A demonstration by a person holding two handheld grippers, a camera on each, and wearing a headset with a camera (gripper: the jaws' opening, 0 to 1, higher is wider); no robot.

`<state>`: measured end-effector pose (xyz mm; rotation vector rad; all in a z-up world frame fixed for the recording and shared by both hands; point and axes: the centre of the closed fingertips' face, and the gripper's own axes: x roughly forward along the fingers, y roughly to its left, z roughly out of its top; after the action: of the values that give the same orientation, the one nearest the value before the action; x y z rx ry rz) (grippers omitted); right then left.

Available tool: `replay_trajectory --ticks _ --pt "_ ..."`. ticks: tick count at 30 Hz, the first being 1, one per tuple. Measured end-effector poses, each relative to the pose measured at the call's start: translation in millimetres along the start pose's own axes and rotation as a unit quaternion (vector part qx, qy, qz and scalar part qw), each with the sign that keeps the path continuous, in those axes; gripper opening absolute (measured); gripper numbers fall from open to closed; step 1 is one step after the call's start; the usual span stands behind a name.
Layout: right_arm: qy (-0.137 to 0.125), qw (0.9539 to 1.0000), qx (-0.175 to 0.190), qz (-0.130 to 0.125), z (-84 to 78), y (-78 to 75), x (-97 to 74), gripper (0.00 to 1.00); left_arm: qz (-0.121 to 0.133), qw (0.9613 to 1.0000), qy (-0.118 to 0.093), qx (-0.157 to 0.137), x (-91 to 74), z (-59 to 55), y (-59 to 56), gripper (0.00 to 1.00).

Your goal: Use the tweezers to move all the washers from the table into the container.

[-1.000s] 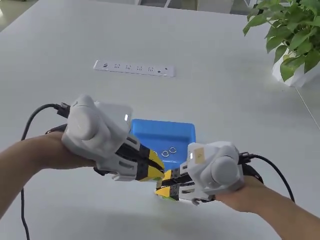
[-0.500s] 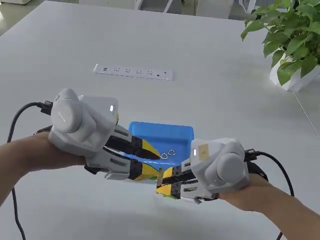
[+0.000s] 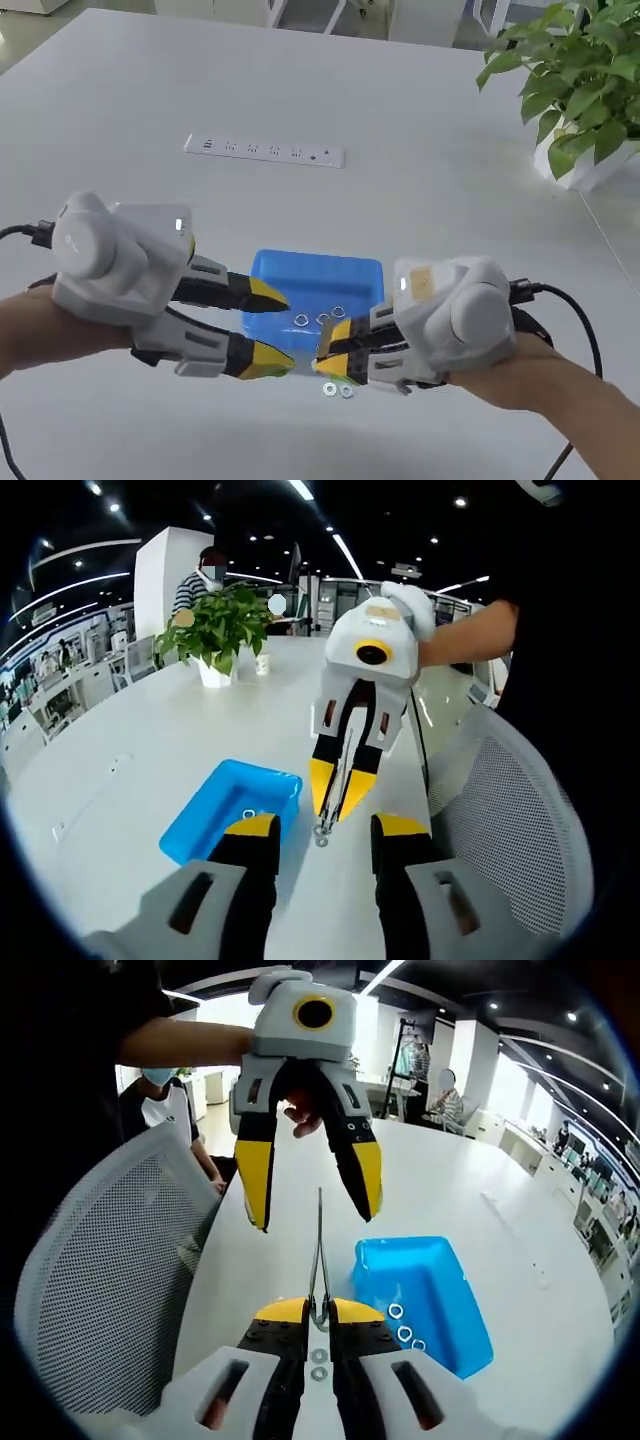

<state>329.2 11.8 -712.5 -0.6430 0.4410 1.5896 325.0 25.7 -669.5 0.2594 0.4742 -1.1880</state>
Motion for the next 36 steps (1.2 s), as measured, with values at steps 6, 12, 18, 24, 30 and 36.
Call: replay_trajectory --ticks 6,12,18,24,30,36 --pt "-0.005 1.0 -0.003 -0.006 8.4 -9.6 -9.0 0.08 0.024 0.9996 -0.008 -0.007 -8.4 -3.7 7.1 0.5" --pt "-0.008 0.9999 -0.007 -0.01 15.2 -18.9 -14.7 0.08 0.039 0.9991 -0.01 -0.015 -11.8 -9.9 11.2 0.57" --pt "-0.011 0.9998 -0.008 -0.015 17.4 -29.2 -17.6 0.08 0.054 0.9981 -0.014 -0.023 -15.4 -15.6 13.1 0.69" --pt "-0.014 0.9996 -0.011 -0.02 18.3 -42.2 -17.7 0.08 0.063 0.9973 -0.019 -0.033 -18.5 -20.4 13.8 0.78" --pt "-0.022 0.9994 -0.011 -0.026 17.2 -59.2 -14.4 0.08 0.073 0.9963 -0.019 -0.04 -22.0 -24.7 16.3 0.86" --pt "-0.025 0.9994 -0.004 -0.025 9.9 -72.3 -4.7 0.08 0.085 0.9954 -0.02 -0.041 -26.4 -26.8 19.1 0.93"
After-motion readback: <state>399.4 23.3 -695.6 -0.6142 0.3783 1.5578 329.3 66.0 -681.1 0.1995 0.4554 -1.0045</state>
